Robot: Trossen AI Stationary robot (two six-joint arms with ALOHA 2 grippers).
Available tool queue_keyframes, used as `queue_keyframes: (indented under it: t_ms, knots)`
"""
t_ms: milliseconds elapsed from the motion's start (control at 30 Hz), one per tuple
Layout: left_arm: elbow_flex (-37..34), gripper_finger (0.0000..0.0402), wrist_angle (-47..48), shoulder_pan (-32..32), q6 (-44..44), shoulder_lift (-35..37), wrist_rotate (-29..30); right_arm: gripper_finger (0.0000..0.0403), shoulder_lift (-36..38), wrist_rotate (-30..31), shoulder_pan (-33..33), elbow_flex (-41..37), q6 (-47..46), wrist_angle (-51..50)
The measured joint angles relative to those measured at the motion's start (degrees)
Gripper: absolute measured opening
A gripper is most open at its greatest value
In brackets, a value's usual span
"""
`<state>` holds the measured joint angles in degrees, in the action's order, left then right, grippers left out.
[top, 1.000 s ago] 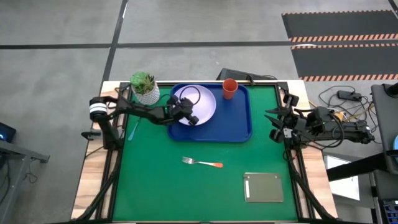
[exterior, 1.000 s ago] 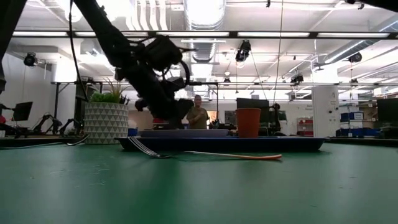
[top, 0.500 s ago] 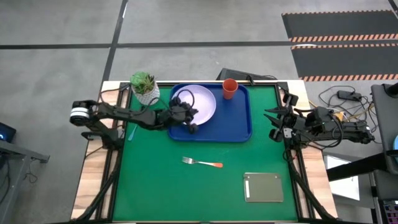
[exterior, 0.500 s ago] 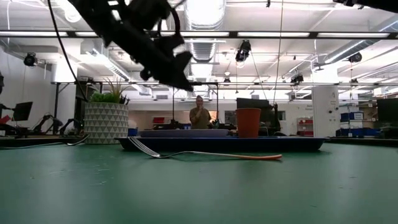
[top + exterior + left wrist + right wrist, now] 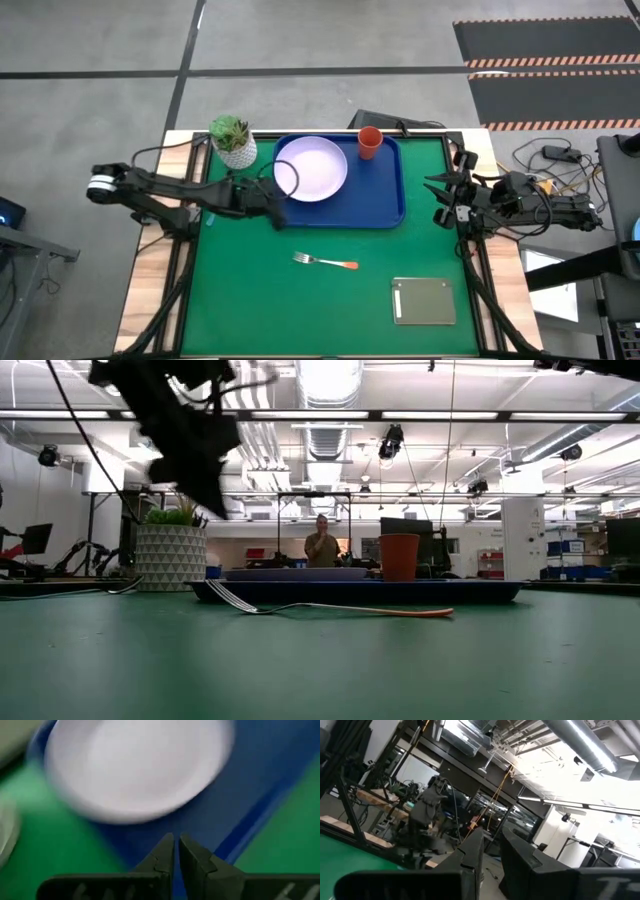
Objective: Pick and place plate/cup/fork/spoon on tray
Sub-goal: Put the blue spoon on the right side of the blue serving tray
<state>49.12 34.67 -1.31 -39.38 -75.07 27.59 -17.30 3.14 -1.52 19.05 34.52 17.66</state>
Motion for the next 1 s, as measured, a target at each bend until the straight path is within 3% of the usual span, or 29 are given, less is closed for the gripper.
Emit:
queue_keyframes:
  t_ms: [167, 267, 1000]
  knots:
    - [-0.1, 0.0008, 18.2, -0.1, -18.3, 1.0, -0.1, 0.0052, -0.1, 0.0, 0.0, 0.0, -0.1, -0.3]
    - [-1.1, 0.0008, 23.6, -0.1, -24.3, 1.0, -0.1, 0.0052, 0.0, 0.0, 0.0, 0.0, -0.8, -0.3]
    - [-13.0, 0.0008, 24.4, 1.6, -26.5, 1.9, -1.7, 0.0052, 0.0, 0.0, 0.0, 0.0, -1.1, -0.5]
